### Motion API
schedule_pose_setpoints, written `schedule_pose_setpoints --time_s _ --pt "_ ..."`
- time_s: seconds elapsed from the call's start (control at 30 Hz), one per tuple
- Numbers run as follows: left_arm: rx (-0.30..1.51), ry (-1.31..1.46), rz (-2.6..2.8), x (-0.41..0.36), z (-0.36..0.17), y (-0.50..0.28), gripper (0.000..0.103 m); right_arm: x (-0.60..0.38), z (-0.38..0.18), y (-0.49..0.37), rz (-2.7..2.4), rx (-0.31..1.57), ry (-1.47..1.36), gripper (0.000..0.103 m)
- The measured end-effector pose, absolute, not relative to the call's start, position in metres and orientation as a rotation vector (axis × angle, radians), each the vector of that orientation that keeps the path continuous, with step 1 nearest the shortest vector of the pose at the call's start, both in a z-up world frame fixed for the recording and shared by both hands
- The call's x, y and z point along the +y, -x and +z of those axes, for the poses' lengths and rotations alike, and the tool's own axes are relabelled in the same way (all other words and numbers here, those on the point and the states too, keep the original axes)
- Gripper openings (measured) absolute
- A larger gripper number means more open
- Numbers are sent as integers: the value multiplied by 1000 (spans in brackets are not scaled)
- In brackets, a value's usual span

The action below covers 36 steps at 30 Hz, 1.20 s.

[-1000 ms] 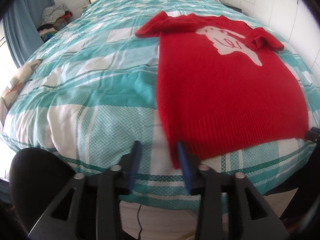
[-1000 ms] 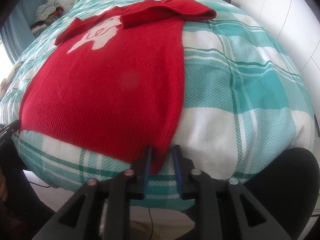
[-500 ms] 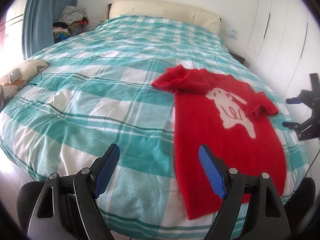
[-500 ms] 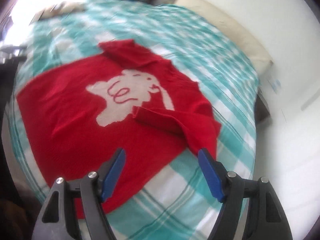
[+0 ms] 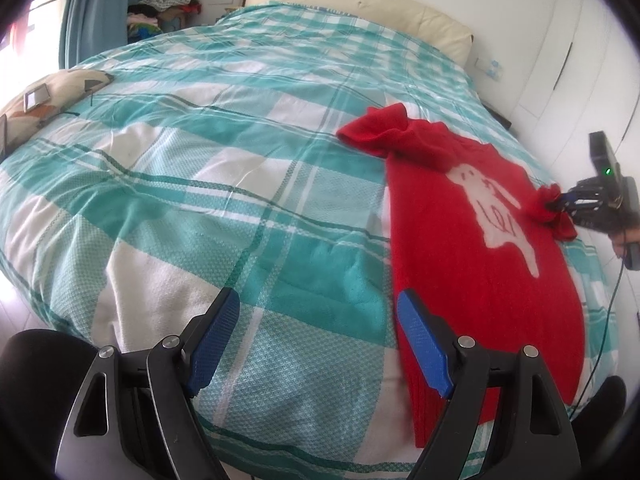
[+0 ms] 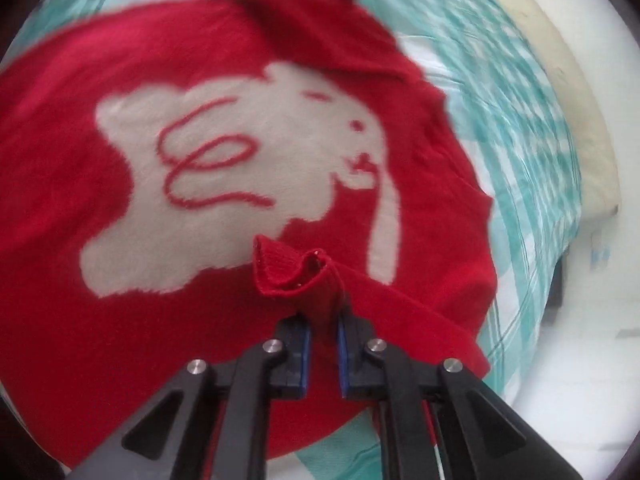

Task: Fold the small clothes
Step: 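Grasp a sleeve cuff with the right gripper and pull it outward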

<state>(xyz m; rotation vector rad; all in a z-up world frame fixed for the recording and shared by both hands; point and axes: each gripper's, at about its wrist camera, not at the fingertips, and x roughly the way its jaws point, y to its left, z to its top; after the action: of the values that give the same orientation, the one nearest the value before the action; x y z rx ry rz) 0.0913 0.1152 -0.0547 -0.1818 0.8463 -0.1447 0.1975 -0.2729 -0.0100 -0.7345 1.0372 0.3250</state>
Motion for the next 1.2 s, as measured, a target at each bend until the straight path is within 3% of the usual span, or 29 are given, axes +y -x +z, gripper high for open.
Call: schedule_pose_setpoints --time_s 0.13,0.27,0.8,0.9,0.97,1.2 --pt "854 208 -145 117 -56 -93 83 -417 62 -186 -19 897 171 10" --pt "878 244 -142 119 -62 -98 83 -546 88 -132 -288 774 -231 10" --pt "875 159 -84 110 -66 -95 83 -664 -30 -27 -514 795 -773 11" --pt "878 149 -78 108 -67 -96 83 -665 -39 -17 -457 754 -846 28" --pt "877 138 -74 107 -67 -96 83 -667 -40 -8 -428 703 -895 54" --pt "876 119 -67 105 -68 -96 83 -681 -48 1 -355 613 -1034 56"
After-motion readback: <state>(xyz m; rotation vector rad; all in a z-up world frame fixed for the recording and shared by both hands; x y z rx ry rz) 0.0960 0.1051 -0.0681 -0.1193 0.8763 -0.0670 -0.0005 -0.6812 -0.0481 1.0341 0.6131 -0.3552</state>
